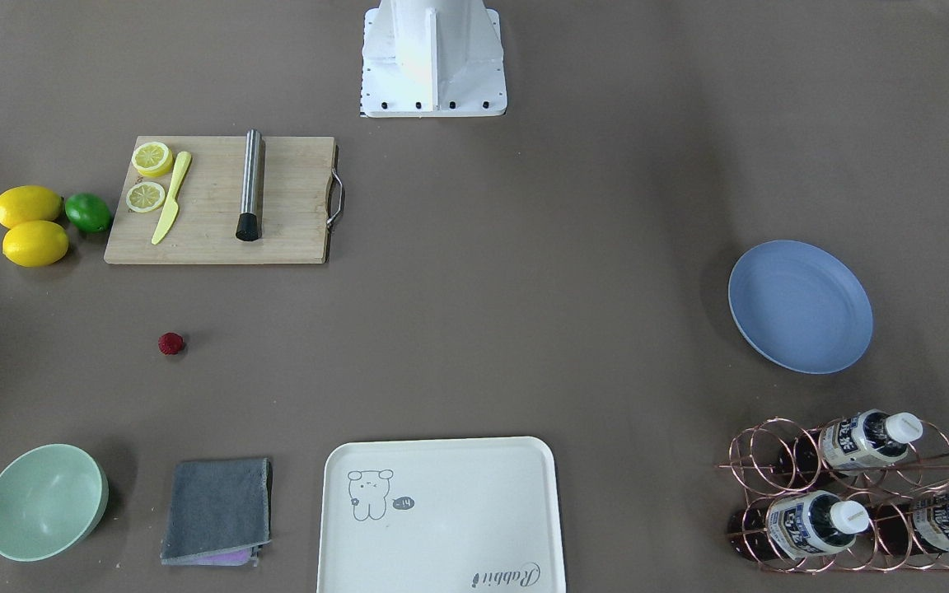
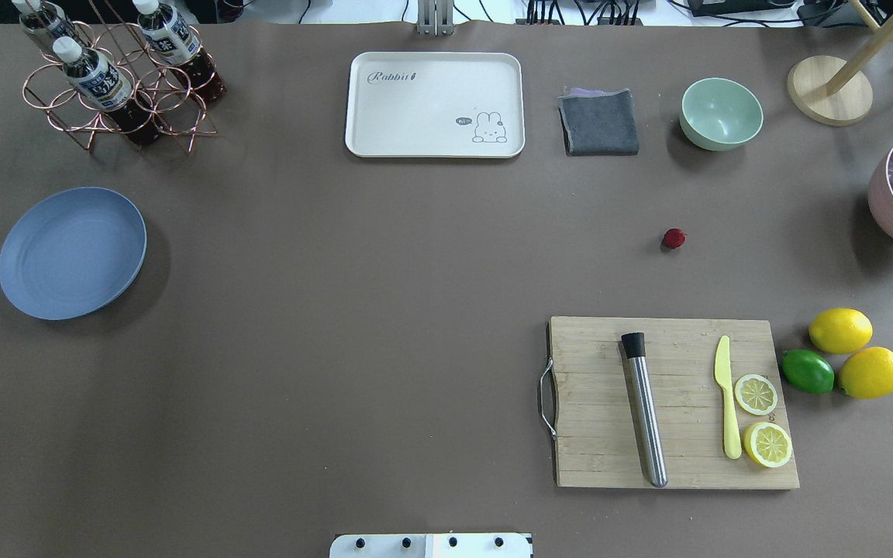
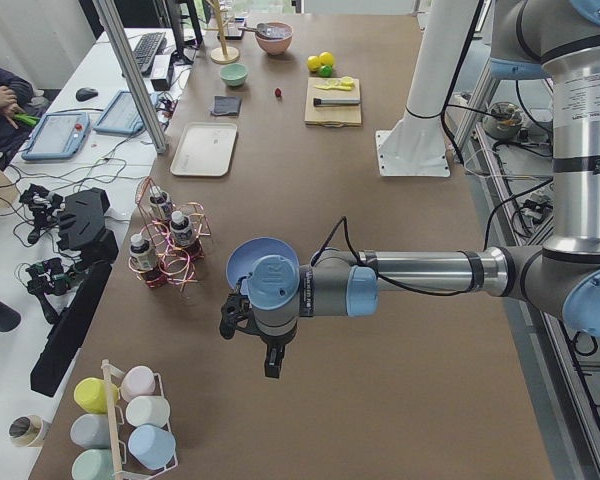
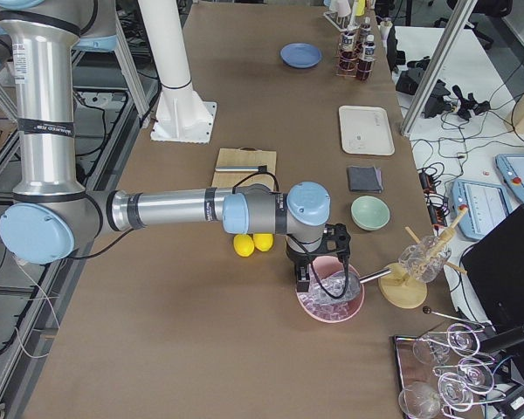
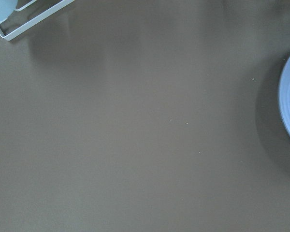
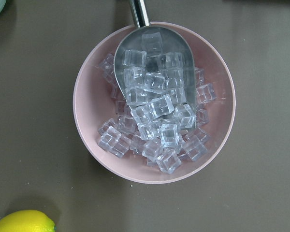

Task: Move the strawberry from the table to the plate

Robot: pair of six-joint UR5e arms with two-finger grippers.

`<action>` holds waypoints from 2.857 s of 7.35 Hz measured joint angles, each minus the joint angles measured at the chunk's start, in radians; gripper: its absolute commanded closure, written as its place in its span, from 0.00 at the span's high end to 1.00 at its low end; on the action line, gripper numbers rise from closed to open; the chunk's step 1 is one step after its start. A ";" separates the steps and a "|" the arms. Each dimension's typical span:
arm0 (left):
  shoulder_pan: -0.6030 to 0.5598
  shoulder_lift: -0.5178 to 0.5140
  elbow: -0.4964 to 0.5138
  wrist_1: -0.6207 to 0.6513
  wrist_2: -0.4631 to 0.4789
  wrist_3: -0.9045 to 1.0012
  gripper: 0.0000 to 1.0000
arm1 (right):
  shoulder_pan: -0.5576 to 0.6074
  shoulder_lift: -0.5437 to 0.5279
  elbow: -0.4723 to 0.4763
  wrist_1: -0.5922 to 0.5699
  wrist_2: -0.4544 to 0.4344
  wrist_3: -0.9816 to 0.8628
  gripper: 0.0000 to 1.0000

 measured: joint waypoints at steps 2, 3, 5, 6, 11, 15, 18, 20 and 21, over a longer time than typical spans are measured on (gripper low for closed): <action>0.000 0.022 -0.019 -0.002 0.000 0.002 0.98 | 0.000 0.000 0.000 0.000 0.000 0.000 1.00; 0.000 0.030 -0.029 -0.002 0.000 0.002 0.98 | 0.000 0.000 0.000 0.000 0.000 0.000 1.00; 0.000 0.031 -0.030 -0.002 0.002 0.002 0.98 | 0.000 0.000 0.000 0.000 0.000 0.000 1.00; 0.001 0.029 -0.027 -0.002 0.004 0.000 0.98 | 0.000 0.000 0.000 0.000 0.000 0.000 1.00; 0.000 0.033 -0.045 -0.009 -0.001 0.001 0.98 | 0.000 0.001 0.000 0.001 0.000 -0.002 1.00; -0.001 0.025 -0.009 -0.126 -0.009 0.001 0.98 | 0.000 -0.008 -0.001 0.046 0.002 -0.003 1.00; 0.001 -0.005 0.006 -0.207 -0.077 -0.039 0.98 | -0.008 -0.008 0.054 0.055 0.004 0.000 1.00; 0.020 -0.072 0.042 -0.249 -0.083 -0.104 0.99 | -0.054 0.003 0.109 0.056 -0.003 0.014 1.00; 0.047 -0.092 0.067 -0.259 -0.079 -0.120 0.99 | -0.092 0.013 0.126 0.056 -0.010 0.042 1.00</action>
